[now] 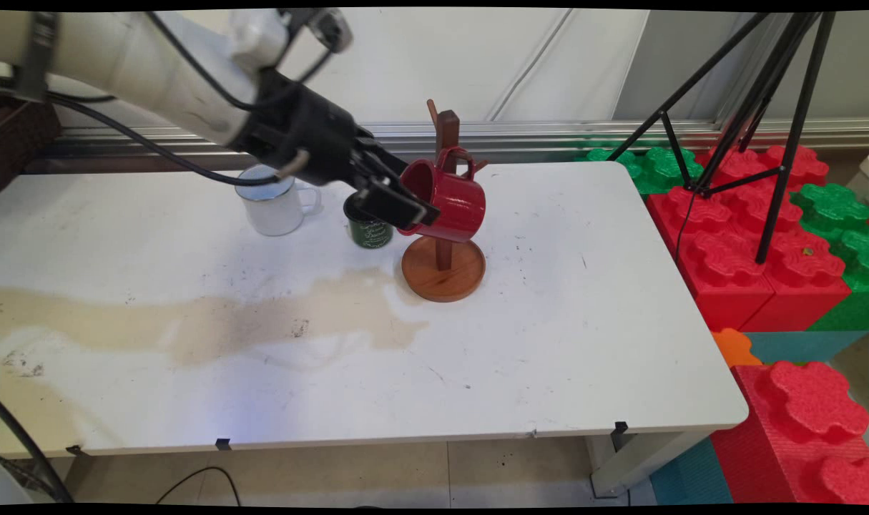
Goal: Pick up the red mug from the rack
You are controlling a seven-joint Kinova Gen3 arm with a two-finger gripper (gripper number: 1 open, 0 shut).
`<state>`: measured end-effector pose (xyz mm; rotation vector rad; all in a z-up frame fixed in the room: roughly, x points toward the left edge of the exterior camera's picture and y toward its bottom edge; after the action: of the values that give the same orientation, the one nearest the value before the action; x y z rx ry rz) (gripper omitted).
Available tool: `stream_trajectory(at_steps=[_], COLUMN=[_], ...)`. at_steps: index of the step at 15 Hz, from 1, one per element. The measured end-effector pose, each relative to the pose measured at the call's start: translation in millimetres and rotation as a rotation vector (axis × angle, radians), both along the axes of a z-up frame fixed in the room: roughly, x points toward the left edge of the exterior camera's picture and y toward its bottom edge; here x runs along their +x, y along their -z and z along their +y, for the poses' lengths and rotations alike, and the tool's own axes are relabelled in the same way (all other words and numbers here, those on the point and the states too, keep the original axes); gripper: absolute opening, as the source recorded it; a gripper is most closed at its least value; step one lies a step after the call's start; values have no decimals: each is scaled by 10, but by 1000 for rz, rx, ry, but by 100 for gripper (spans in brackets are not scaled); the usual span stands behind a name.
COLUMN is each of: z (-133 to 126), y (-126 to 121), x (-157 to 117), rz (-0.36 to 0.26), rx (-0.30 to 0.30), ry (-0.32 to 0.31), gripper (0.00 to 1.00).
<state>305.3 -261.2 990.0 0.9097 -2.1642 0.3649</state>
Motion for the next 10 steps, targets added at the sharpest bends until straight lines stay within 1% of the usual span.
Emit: stream_trajectory(at_steps=[7,10], z=[-201,-259], y=[318,433], x=[-312,-423], rz=[33,43], rx=[42,57], ry=[-54,-88], gripper=[100,100])
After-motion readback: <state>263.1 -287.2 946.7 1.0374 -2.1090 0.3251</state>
